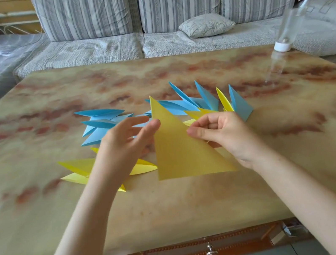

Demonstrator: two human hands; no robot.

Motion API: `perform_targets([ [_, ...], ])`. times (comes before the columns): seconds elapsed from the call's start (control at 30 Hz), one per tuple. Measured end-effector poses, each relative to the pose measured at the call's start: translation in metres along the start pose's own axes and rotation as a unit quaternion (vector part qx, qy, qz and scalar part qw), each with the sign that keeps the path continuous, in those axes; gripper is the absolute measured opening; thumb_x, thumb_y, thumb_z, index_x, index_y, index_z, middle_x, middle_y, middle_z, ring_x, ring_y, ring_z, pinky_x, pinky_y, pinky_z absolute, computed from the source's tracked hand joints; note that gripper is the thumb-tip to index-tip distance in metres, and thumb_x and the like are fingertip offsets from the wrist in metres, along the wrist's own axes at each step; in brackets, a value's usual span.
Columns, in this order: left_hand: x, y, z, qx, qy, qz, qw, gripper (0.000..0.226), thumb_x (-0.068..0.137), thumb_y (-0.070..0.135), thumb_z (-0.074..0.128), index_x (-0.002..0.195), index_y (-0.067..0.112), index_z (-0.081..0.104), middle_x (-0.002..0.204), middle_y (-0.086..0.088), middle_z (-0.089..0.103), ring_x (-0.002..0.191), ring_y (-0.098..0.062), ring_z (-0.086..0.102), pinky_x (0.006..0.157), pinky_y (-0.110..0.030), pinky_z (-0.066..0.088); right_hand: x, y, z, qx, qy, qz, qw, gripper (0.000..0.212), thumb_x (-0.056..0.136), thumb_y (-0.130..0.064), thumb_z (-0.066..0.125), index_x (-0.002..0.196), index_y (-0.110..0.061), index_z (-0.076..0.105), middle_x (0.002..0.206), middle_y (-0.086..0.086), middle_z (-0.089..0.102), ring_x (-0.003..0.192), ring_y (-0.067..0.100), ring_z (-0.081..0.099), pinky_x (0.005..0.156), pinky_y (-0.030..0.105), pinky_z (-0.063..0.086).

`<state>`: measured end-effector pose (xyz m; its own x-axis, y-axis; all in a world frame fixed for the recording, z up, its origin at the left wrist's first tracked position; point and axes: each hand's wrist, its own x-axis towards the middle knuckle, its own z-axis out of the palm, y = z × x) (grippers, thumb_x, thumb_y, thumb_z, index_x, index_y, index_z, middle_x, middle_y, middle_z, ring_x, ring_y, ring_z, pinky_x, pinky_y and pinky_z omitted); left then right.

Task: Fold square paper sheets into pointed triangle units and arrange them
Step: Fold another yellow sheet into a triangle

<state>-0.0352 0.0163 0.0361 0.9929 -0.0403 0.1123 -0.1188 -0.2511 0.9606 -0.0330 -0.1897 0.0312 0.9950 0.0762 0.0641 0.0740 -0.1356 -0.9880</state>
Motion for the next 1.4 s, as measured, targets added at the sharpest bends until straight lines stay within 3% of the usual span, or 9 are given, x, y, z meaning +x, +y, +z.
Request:
perform_targets([
  [0.17, -0.001, -0.005, 0.010, -0.028, 0.004, -0.020, 0.999, 0.011, 0.088, 0.016, 0.066, 0.097, 0.023, 0.067, 0.070, 0.009, 0.073, 0.062, -0.005, 0.066, 0.060, -0.017, 0.054, -0.002, 0.001, 0.005, 0.011, -0.020, -0.005, 1.000, 0.002, 0.084, -0.012, 0.070, 0.085, -0.012, 0.070, 0.071, -0.002, 0.071, 0.059, 0.007, 0.063, 0.056, 0.020, 0.049],
  [0.33, 0.002, -0.009, 0.003, -0.044, -0.001, -0.043, 0.998, 0.012, 0.091, 0.019, 0.062, 0.090, 0.031, 0.066, 0.070, 0.015, 0.070, 0.064, -0.001, 0.061, 0.071, -0.024, 0.051, -0.002, -0.002, -0.014, -0.043, -0.128, -0.125, 0.983, 0.032, 0.087, 0.004, 0.062, 0.101, -0.024, 0.070, 0.109, -0.004, 0.069, 0.084, 0.015, 0.066, 0.069, 0.027, 0.053],
  [0.43, 0.002, -0.011, 0.002, -0.054, -0.015, -0.057, 0.997, 0.013, 0.092, 0.020, 0.061, 0.091, 0.031, 0.067, 0.073, 0.016, 0.070, 0.068, -0.004, 0.062, 0.081, -0.034, 0.049, -0.002, -0.001, -0.016, -0.075, -0.164, -0.135, 0.974, 0.030, 0.078, -0.006, 0.074, 0.092, -0.033, 0.076, 0.114, -0.013, 0.056, 0.102, 0.014, 0.058, 0.088, 0.025, 0.050],
  [0.5, 0.002, -0.011, 0.003, -0.059, -0.025, -0.063, 0.996, 0.013, 0.092, 0.020, 0.060, 0.091, 0.031, 0.067, 0.072, 0.016, 0.070, 0.068, -0.004, 0.062, 0.080, -0.033, 0.049, -0.004, 0.000, -0.012, -0.088, -0.173, -0.135, 0.972, 0.025, 0.071, -0.017, 0.076, 0.088, -0.035, 0.077, 0.110, -0.017, 0.050, 0.097, 0.008, 0.054, 0.096, 0.026, 0.047],
  [0.8, -0.001, -0.006, 0.005, -0.105, -0.088, -0.092, 0.986, 0.020, 0.088, 0.024, 0.063, 0.107, 0.023, 0.066, 0.085, 0.006, 0.074, 0.070, -0.012, 0.064, 0.064, -0.024, 0.052, -0.005, -0.001, -0.001, 0.025, -0.166, -0.137, 0.976, 0.018, 0.073, -0.007, 0.067, 0.076, -0.020, 0.078, 0.099, 0.000, 0.064, 0.089, 0.003, 0.063, 0.075, 0.015, 0.051],
  [0.93, -0.003, -0.003, 0.005, -0.121, -0.111, -0.084, 0.983, 0.044, 0.072, 0.012, 0.080, 0.112, 0.020, 0.064, 0.096, -0.007, 0.075, 0.083, -0.026, 0.071, 0.079, -0.039, 0.058, -0.003, 0.000, 0.000, 0.051, -0.151, -0.087, 0.983, 0.020, 0.069, -0.011, 0.069, 0.072, -0.027, 0.079, 0.090, -0.013, 0.072, 0.082, 0.007, 0.066, 0.075, 0.040, 0.059],
  [1.2, -0.009, 0.001, 0.018, -0.114, -0.109, -0.036, 0.987, 0.042, 0.077, -0.014, 0.066, 0.106, 0.016, 0.066, 0.088, 0.001, 0.076, 0.077, -0.010, 0.071, 0.062, -0.020, 0.055, 0.001, 0.003, 0.008, 0.108, -0.046, -0.057, 0.991, 0.015, 0.076, 0.000, 0.069, 0.085, -0.011, 0.069, 0.078, 0.000, 0.071, 0.069, 0.017, 0.068, 0.063, 0.030, 0.058],
  [1.3, -0.011, 0.002, 0.019, -0.114, -0.095, -0.034, 0.988, 0.034, 0.083, -0.010, 0.062, 0.107, 0.014, 0.067, 0.090, -0.002, 0.075, 0.076, -0.013, 0.071, 0.063, -0.022, 0.057, 0.000, 0.003, 0.008, 0.129, -0.044, -0.042, 0.990, 0.018, 0.078, 0.006, 0.067, 0.089, -0.009, 0.069, 0.081, 0.004, 0.070, 0.073, 0.015, 0.067, 0.061, 0.027, 0.056],
  [1.4, -0.011, 0.001, 0.019, -0.113, -0.072, -0.048, 0.990, 0.020, 0.098, 0.020, 0.050, 0.103, 0.015, 0.069, 0.091, -0.005, 0.074, 0.079, -0.019, 0.070, 0.077, -0.034, 0.058, 0.000, 0.004, 0.008, 0.126, -0.043, -0.043, 0.990, 0.019, 0.079, 0.008, 0.067, 0.089, -0.008, 0.069, 0.079, 0.002, 0.071, 0.072, 0.013, 0.066, 0.061, 0.024, 0.055],
])
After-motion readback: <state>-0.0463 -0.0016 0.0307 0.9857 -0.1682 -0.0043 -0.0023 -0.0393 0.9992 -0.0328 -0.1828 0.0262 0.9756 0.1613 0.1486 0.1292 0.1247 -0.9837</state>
